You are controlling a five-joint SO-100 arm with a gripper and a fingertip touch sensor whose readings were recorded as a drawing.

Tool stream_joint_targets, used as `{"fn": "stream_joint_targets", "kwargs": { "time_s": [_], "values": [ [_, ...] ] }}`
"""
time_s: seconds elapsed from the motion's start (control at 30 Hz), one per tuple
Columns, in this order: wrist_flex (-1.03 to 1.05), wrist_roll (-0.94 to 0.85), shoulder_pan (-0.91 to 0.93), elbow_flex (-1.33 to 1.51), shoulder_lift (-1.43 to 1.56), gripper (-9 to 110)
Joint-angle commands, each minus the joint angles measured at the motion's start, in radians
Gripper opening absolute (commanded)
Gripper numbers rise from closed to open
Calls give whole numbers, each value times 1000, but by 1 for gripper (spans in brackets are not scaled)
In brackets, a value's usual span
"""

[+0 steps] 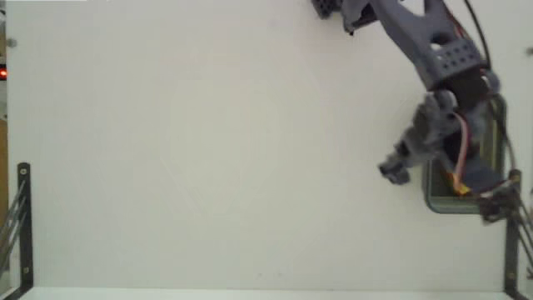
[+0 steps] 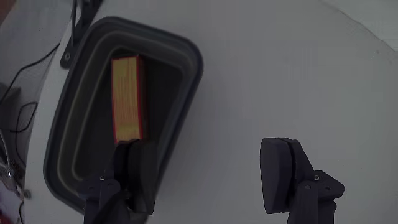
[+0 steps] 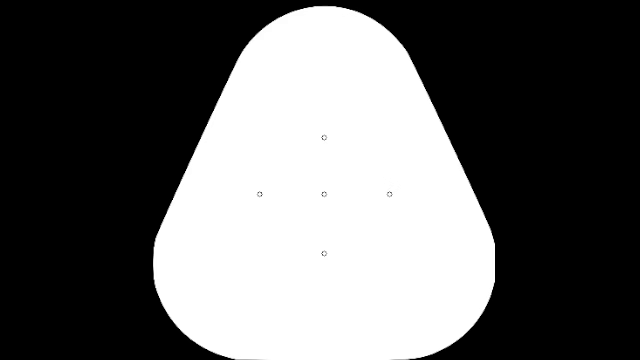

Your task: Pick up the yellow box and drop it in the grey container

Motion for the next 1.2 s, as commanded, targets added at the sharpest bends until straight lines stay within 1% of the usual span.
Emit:
{"fn": "stream_joint_targets", "kwargs": {
  "time_s": [0.0,0.7,1.17],
  "values": [
    [0,3,30,37,104,110],
    [1,3,253,327,395,110],
    [2,3,357,463,532,110]
  ]
}}
